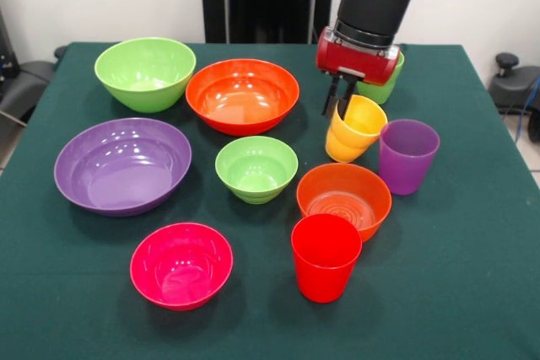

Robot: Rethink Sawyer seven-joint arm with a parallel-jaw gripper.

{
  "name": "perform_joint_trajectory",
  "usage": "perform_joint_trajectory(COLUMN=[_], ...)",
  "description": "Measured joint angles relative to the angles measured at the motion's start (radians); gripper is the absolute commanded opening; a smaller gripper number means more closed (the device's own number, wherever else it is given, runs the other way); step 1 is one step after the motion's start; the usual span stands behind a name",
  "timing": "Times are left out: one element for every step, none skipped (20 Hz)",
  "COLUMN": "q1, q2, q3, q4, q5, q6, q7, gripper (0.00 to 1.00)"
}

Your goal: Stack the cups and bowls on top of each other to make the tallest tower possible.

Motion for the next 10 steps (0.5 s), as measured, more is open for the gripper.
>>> perform_joint_trajectory(q1=[-0.006, -0.010, -0.018, -0.029, -0.034, -0.048, -0.054, -0.063, -0.076, -0.086], q2=[-0.008, -0.015, -0.028, -0.044, -0.051, -0.067, -0.074, -0.083, -0.096, -0.105], q3=[0.003, 0.006, 0.011, 0.016, 0.019, 0.023, 0.025, 0.027, 0.030, 0.032], q4=[0.001, 0.003, 0.007, 0.011, 0.012, 0.015, 0.016, 0.018, 0.020, 0.022], q5=[0.000, 0.000, 0.000, 0.000, 0.000, 0.000, 0.000, 0.000, 0.000, 0.000], q6=[0.002, 0.004, 0.009, 0.017, 0.020, 0.027, 0.029, 0.031, 0.034, 0.035], q7=[0.000, 0.000, 0.000, 0.000, 0.000, 0.000, 0.000, 0.000, 0.000, 0.000], gripper=[0.00, 0.00, 0.00, 0.00, 0.00, 0.00, 0.00, 0.00, 0.00, 0.00])
